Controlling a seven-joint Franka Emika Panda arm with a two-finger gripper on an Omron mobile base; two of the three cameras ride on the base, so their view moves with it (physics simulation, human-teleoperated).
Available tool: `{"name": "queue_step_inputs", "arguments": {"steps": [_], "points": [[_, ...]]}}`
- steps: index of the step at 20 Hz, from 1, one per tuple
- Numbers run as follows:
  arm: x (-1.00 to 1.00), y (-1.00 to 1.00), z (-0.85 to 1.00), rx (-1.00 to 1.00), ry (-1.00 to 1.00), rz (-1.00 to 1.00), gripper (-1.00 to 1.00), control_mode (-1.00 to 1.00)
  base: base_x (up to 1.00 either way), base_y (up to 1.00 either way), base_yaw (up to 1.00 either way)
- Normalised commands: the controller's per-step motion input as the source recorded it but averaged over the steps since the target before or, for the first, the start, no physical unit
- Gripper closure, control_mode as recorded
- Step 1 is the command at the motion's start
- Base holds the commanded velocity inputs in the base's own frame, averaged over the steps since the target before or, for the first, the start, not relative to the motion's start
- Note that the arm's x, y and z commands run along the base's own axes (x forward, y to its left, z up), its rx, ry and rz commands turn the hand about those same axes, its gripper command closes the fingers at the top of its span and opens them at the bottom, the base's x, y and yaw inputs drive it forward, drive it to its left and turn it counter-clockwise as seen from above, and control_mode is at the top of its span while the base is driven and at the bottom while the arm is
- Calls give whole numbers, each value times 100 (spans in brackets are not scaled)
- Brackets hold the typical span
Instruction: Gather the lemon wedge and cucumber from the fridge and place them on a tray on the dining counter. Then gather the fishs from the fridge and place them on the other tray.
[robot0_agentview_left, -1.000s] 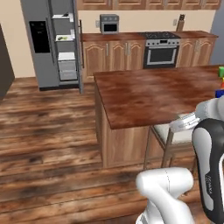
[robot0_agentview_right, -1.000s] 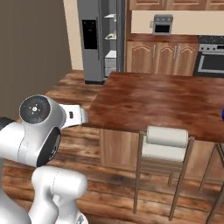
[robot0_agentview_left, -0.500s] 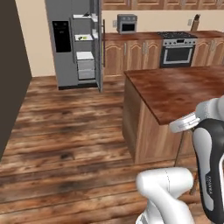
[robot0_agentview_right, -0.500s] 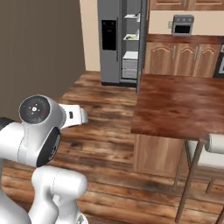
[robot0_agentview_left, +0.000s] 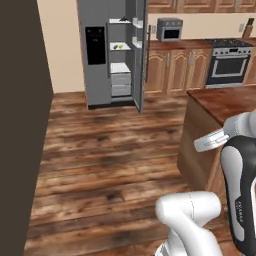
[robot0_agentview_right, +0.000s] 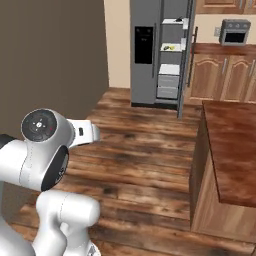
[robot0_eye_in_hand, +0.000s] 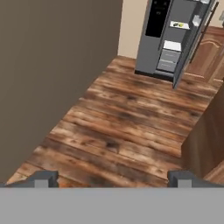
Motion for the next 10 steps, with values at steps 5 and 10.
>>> {"name": "queue_step_inputs", "arguments": {"steps": [5,10], "points": [[0,0,0,0,0,0,-100,100,100,64,-17],[0,0,0,0,0,0,-100,100,100,-4,-19]]}}
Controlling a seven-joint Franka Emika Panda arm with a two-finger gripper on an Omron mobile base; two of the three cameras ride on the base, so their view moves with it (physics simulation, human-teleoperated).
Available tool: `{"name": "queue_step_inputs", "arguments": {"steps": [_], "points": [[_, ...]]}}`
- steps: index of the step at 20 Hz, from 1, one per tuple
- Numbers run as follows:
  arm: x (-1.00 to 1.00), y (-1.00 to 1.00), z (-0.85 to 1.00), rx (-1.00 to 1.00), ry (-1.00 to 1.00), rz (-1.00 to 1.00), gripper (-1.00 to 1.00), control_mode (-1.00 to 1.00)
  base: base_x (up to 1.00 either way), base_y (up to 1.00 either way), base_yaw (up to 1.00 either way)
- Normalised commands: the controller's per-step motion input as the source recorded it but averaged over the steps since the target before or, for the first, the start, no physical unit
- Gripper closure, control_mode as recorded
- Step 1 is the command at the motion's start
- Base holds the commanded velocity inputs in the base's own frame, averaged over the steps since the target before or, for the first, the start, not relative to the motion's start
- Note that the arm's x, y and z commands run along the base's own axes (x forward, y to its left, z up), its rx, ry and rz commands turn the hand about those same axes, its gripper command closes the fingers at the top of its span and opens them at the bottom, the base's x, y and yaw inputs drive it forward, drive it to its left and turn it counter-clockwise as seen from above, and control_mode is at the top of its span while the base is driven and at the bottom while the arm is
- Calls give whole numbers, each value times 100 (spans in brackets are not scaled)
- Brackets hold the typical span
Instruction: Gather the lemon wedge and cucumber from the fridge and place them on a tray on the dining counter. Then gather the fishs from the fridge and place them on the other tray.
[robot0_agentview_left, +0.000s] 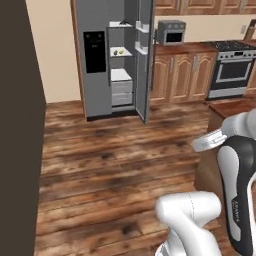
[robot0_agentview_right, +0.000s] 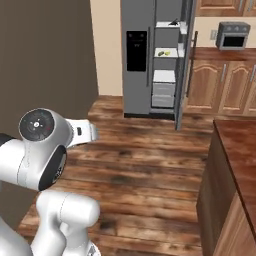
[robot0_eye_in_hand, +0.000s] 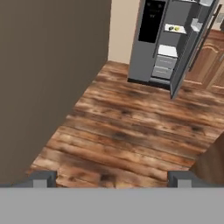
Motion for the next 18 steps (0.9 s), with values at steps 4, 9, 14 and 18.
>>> {"name": "queue_step_inputs", "arguments": {"steps": [4,9,14,18], "points": [[0,0,0,0,0,0,-100,100,100,-18,-17],[0,0,0,0,0,0,-100,100,100,0,-12],[0,0,0,0,0,0,-100,100,100,0,-9],[0,0,0,0,0,0,-100,100,100,1,-8]]}}
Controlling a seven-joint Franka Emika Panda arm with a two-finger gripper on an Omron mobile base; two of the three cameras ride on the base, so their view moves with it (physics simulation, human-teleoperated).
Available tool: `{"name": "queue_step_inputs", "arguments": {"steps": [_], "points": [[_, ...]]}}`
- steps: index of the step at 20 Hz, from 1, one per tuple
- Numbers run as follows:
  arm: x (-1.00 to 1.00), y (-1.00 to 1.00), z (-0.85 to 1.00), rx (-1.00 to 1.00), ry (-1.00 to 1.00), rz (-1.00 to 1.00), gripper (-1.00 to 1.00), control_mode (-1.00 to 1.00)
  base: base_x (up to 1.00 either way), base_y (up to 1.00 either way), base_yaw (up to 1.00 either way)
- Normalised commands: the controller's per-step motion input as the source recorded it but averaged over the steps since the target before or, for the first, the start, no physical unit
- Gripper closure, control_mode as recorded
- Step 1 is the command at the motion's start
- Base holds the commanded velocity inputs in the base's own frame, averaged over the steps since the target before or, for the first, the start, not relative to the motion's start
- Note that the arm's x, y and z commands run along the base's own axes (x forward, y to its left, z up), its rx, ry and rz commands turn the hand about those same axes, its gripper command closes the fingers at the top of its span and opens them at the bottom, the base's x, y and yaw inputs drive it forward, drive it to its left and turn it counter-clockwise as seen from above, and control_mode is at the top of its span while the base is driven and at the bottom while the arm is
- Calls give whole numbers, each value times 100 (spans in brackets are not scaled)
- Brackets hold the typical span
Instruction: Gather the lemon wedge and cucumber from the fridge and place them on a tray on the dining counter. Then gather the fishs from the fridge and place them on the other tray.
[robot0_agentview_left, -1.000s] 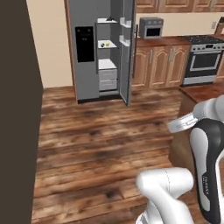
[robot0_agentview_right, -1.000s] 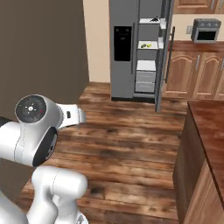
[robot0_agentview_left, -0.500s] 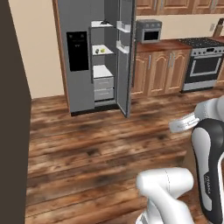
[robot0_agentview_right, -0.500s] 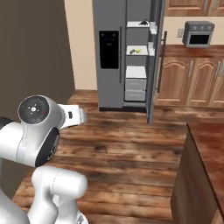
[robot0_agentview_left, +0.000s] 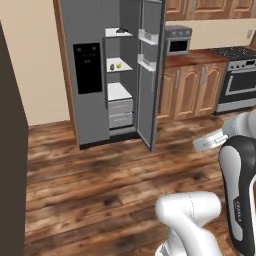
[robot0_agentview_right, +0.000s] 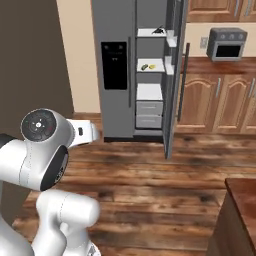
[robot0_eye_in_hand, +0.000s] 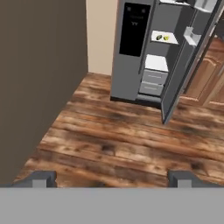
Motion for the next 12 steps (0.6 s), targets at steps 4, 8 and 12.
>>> {"name": "queue_step_inputs", "arguments": {"steps": [4,8,12], "points": [[0,0,0,0,0,0,-100,100,100,9,-7],[0,0,0,0,0,0,-100,100,100,6,-4],[0,0,0,0,0,0,-100,100,100,0,-2]]}}
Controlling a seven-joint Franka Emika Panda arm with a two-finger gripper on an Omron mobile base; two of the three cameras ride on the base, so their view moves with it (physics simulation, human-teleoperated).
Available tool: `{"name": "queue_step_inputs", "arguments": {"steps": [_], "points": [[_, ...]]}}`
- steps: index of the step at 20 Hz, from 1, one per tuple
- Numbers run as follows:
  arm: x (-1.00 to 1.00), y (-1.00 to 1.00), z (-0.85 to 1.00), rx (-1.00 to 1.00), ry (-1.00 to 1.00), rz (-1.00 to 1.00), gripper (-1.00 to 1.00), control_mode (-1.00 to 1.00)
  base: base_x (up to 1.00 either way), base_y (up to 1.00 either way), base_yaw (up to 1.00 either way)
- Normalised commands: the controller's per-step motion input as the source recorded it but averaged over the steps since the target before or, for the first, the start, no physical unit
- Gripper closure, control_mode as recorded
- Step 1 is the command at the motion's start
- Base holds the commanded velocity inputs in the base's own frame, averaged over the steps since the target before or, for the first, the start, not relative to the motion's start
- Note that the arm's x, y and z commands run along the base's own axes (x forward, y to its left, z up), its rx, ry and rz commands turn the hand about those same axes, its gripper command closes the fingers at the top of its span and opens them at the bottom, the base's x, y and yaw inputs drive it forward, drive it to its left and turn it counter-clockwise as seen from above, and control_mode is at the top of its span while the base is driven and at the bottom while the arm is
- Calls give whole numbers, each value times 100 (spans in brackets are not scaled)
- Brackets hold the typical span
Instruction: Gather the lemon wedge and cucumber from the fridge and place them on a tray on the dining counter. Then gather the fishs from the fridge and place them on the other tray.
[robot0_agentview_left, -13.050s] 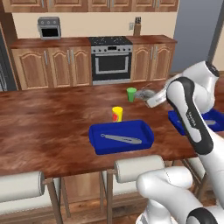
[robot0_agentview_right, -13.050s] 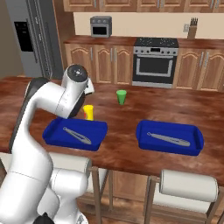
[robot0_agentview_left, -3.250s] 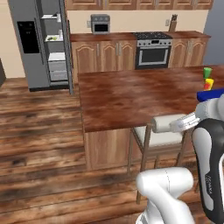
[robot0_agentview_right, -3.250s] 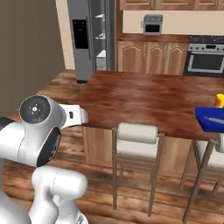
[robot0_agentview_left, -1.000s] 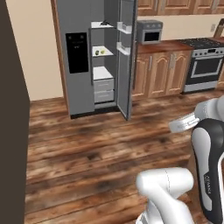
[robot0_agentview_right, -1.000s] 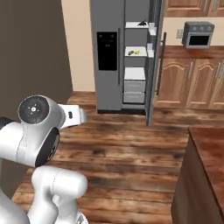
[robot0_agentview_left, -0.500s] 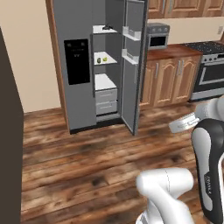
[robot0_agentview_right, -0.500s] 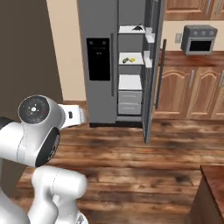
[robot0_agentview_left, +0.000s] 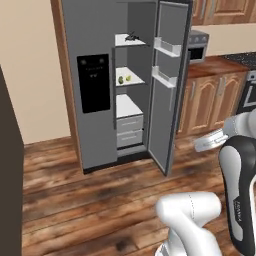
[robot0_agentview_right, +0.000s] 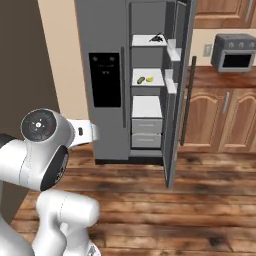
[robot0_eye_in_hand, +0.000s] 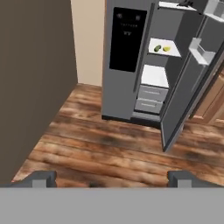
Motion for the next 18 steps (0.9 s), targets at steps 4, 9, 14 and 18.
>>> {"name": "queue_step_inputs", "arguments": {"steps": [4,9,14,18], "points": [[0,0,0,0,0,0,-100,100,100,0,-2],[0,0,0,0,0,0,-100,100,100,-7,-2],[0,0,0,0,0,0,-100,100,100,-20,-8],[0,0,0,0,0,0,-100,100,99,-18,-8]]}}
